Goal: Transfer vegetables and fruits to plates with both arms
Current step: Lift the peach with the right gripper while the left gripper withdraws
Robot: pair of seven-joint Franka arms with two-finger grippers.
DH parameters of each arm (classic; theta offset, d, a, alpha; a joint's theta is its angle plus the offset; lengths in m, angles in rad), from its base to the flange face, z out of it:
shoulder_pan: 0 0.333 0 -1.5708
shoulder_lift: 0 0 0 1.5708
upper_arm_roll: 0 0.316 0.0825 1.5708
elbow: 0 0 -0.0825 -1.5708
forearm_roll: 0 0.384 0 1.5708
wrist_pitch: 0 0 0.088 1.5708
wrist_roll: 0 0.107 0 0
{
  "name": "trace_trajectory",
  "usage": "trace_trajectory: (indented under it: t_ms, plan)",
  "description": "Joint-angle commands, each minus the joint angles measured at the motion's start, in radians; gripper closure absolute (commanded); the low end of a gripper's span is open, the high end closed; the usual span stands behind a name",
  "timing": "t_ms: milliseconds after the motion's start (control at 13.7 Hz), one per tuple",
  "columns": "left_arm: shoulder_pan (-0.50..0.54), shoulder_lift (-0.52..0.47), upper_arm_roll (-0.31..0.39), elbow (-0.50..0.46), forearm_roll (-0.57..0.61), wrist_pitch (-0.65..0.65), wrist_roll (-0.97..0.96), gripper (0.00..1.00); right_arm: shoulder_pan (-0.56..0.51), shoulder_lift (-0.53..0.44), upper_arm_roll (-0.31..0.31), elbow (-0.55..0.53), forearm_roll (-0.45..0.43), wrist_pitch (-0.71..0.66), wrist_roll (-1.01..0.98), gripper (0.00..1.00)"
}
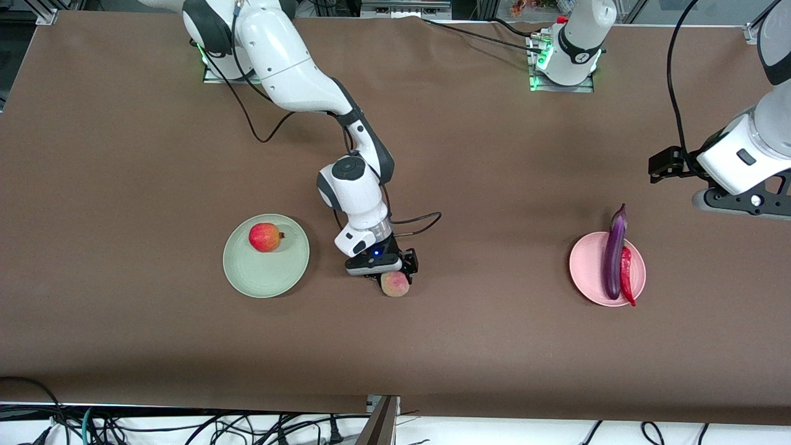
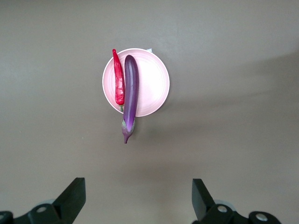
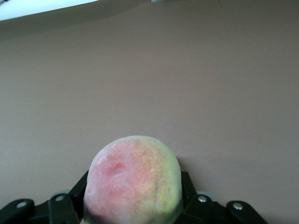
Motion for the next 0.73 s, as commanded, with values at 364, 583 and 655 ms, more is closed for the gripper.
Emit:
trace_trajectory:
  t_ms: [364,583,655]
  plan:
    - [-0.023,-0.049,-0.005,-0.057,0.009,0.004,-0.044,0.00,-0.166,-0.506,-0.003,-0.556,-0.006,-0.263,-0.531,0.90]
    - [0.022,-0.134,-0.031,-0.183,0.009,0.099,-0.041,0.00,-0.202,-0.519,-0.020,-0.573,-0.006,-0.340,-0.574,0.73]
    - [0.064,-0.143,-0.031,-0.210,-0.005,0.125,-0.042,0.00,-0.211,-0.508,-0.020,-0.582,-0.006,-0.337,-0.576,0.63]
